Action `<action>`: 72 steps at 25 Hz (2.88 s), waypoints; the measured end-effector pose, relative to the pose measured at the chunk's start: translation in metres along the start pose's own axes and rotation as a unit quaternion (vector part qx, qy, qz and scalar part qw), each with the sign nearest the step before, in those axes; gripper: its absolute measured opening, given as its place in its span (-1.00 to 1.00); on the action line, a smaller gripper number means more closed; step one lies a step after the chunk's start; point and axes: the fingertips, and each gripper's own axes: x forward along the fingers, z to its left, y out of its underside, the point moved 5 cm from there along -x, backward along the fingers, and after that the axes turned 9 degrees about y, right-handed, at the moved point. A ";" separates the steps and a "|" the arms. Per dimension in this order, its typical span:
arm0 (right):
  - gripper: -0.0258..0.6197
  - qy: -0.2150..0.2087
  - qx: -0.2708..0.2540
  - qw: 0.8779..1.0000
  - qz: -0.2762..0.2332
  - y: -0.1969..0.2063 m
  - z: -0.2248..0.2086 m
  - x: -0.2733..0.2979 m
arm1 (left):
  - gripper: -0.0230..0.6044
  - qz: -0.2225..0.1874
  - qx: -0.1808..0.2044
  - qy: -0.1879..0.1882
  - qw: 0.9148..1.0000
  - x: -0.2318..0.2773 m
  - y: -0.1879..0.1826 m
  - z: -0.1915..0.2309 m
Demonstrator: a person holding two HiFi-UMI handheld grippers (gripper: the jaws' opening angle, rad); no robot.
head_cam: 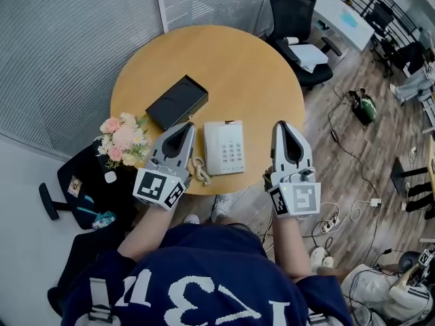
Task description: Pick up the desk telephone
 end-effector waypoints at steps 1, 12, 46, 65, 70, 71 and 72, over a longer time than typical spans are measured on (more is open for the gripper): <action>-0.83 -0.008 -0.001 1.000 0.000 0.002 -0.007 0.009 | -0.88 -0.003 -0.003 -0.010 1.000 0.008 0.001 0.004; -0.83 -0.063 0.040 0.997 0.011 0.024 -0.053 0.067 | -0.88 0.011 -0.008 -0.062 0.998 0.054 0.017 0.015; -0.16 -0.161 0.169 0.863 0.448 0.328 -0.003 0.059 | 0.07 0.254 -0.278 -0.032 0.926 0.042 0.260 0.049; -0.14 -0.196 0.243 0.806 0.503 0.360 0.008 0.025 | 0.14 0.302 -0.381 0.034 0.873 0.032 0.288 0.024; -0.15 -0.177 0.263 0.814 0.487 0.356 0.005 0.025 | 0.14 0.290 -0.371 0.022 0.882 0.032 0.284 0.024; -0.15 -0.175 0.271 0.816 0.479 0.353 0.003 0.026 | 0.14 0.286 -0.365 0.024 0.886 0.032 0.281 0.024; -0.15 -0.173 0.279 0.819 0.470 0.349 0.001 0.029 | 0.13 0.284 -0.355 0.027 0.890 0.034 0.277 0.024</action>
